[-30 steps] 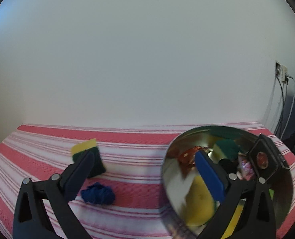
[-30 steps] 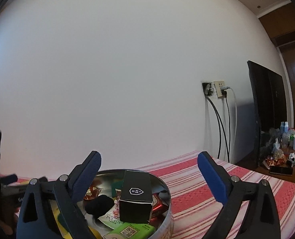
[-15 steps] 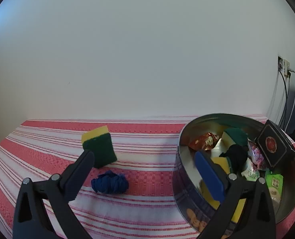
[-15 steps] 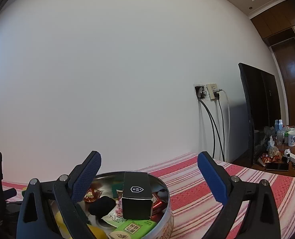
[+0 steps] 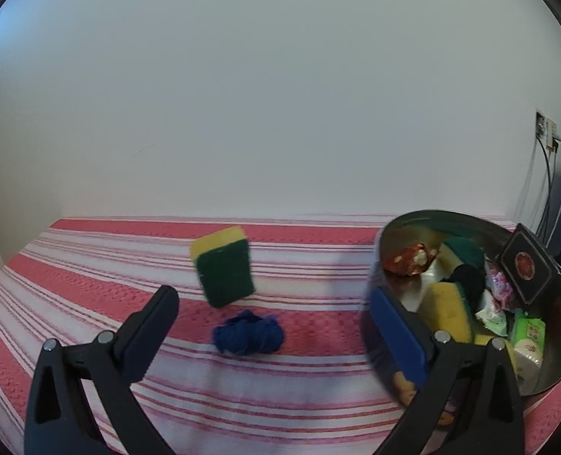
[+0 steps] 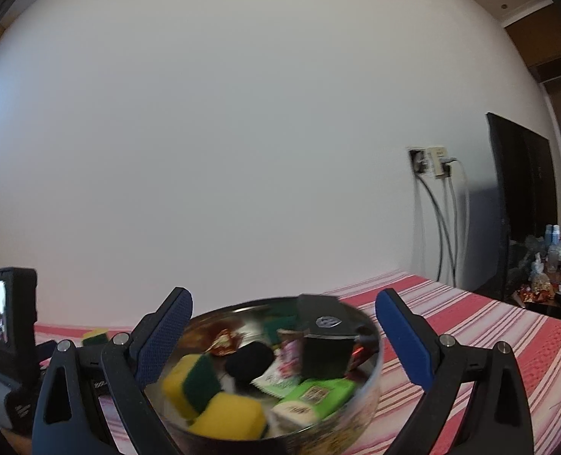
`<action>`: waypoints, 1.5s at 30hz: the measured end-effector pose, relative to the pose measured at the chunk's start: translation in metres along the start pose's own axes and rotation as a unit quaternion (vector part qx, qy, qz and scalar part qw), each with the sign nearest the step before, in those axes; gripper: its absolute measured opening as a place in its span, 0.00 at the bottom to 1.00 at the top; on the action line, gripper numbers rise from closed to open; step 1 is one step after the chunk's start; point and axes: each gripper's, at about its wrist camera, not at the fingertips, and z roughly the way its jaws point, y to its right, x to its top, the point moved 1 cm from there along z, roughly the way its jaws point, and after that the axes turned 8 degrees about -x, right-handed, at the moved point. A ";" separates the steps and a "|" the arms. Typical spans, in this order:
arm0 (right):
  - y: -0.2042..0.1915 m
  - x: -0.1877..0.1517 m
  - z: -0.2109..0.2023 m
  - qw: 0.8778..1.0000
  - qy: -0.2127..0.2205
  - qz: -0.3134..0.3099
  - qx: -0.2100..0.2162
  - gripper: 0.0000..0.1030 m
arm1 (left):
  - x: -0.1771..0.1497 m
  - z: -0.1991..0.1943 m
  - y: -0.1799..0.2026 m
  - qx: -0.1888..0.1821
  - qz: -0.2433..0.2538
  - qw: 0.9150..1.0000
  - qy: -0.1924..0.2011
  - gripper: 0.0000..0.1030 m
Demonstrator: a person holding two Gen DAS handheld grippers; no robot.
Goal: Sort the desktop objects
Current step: 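Move both grippers back toward the blue fuzzy ball and yellow sponge, then grasp the blue fuzzy ball with the right gripper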
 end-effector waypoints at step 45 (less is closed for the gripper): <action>-0.236 -0.082 0.077 0.929 -0.292 -0.139 0.180 0.81 | -0.001 0.031 -0.214 0.122 -0.172 0.975 -0.063 0.99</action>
